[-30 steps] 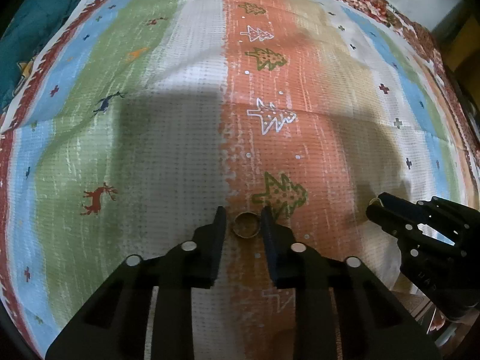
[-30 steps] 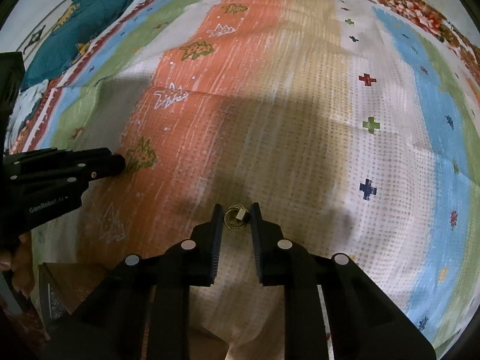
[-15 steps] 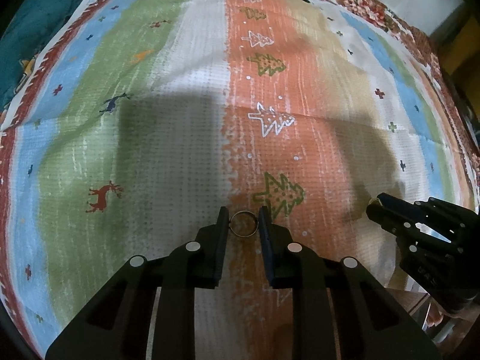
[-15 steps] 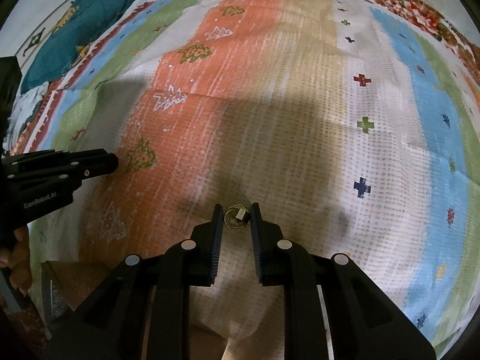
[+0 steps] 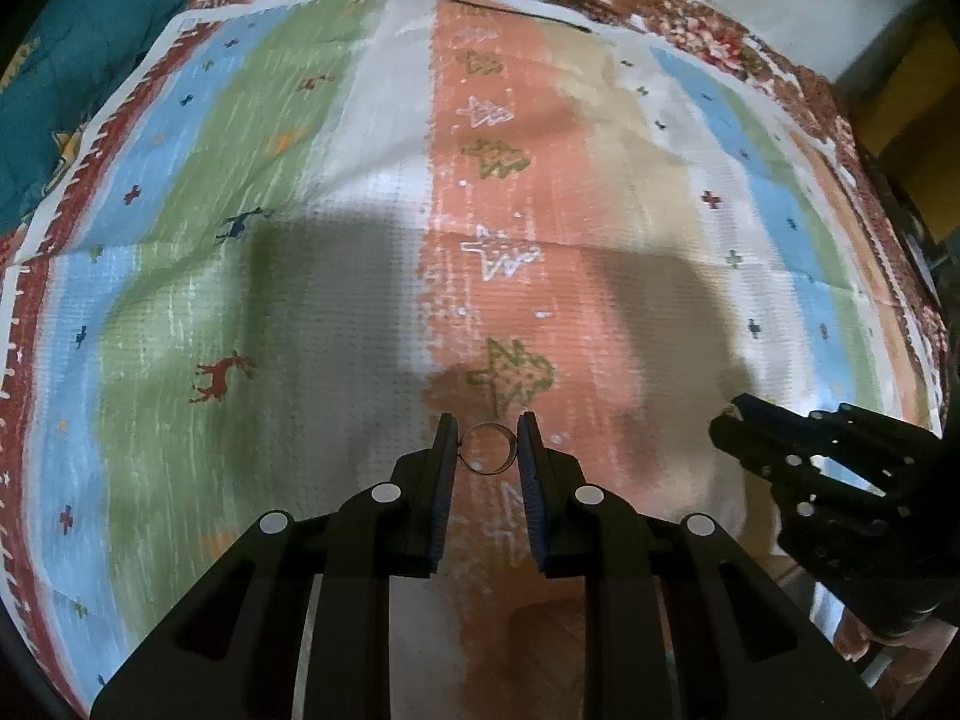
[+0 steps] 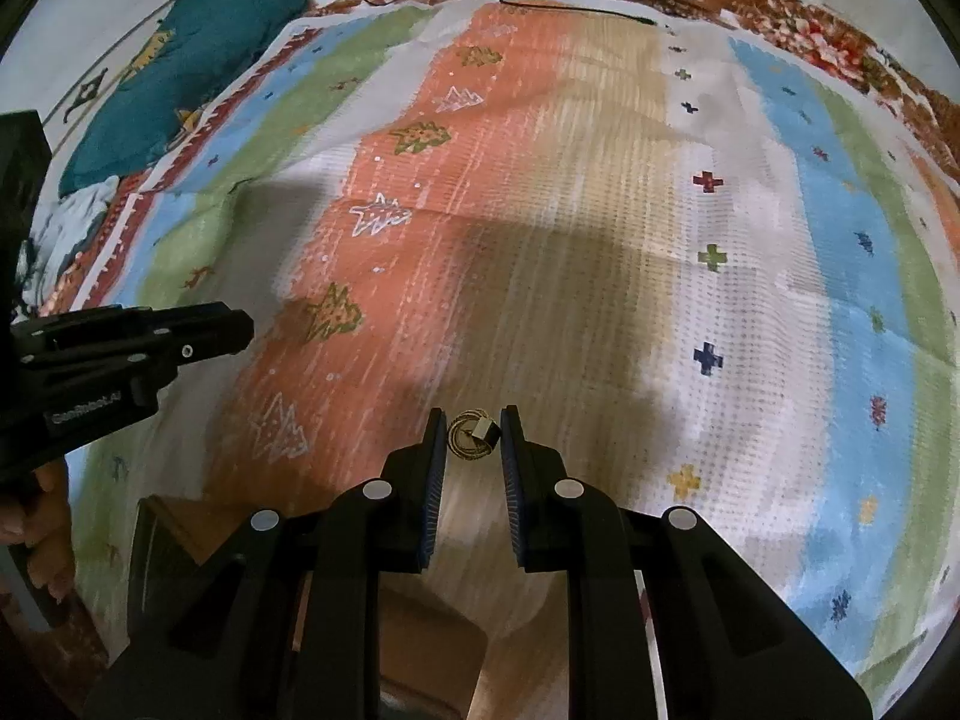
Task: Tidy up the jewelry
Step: 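Grasp a gold ring with the left gripper while the right gripper grasps the other ring, then carry both gold rings over the silver tin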
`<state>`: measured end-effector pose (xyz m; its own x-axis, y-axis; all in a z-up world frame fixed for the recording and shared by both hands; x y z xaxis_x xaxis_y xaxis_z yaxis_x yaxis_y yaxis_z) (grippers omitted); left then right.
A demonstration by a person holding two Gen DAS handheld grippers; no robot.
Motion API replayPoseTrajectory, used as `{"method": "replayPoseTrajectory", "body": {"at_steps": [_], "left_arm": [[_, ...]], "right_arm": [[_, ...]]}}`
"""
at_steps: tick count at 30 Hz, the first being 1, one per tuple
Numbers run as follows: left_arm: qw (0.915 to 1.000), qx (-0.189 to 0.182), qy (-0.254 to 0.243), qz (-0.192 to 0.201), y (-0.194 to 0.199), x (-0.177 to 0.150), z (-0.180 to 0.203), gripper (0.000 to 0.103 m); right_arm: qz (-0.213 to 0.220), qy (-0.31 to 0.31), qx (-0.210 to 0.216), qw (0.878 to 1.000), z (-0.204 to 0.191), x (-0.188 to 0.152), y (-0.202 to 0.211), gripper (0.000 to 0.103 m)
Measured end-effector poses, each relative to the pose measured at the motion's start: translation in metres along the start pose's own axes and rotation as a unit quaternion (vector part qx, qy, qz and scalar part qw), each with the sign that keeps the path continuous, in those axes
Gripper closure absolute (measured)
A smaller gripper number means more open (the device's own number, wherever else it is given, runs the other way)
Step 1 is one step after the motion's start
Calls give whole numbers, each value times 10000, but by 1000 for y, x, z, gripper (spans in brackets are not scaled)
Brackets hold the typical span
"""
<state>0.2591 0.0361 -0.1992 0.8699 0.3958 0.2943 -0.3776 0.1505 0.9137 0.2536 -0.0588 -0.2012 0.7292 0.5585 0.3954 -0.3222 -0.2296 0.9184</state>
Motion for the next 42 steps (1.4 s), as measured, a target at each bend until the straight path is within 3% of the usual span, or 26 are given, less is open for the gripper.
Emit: {"method": "replayPoseTrajectory", "body": {"at_steps": [16, 29, 42], "left_arm": [[9990, -353, -59, 252, 41, -17, 23, 83], [9967, -676, -258, 381, 75, -51, 39, 83], [9949, -811, -305, 514, 93, -68, 42, 83]], "right_arm": [[363, 96, -27, 9993, -16, -3, 40, 84], [646, 197, 24, 9977, -36, -13, 76, 84], [754, 357, 8, 9965, -52, -26, 92, 84]]}}
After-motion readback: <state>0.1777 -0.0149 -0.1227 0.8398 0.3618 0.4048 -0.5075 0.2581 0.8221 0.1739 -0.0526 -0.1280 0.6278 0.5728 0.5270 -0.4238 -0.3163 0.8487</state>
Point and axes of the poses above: each gripper's, at about its wrist camera, not at the fingertips, and y roughly against the way its jaws point, z to its right, x to its top, the point moved 10 cm from there along -y, roughly the way its jaws point, and after that the axes turned 14 degrees about y, right-handed, at the moved point
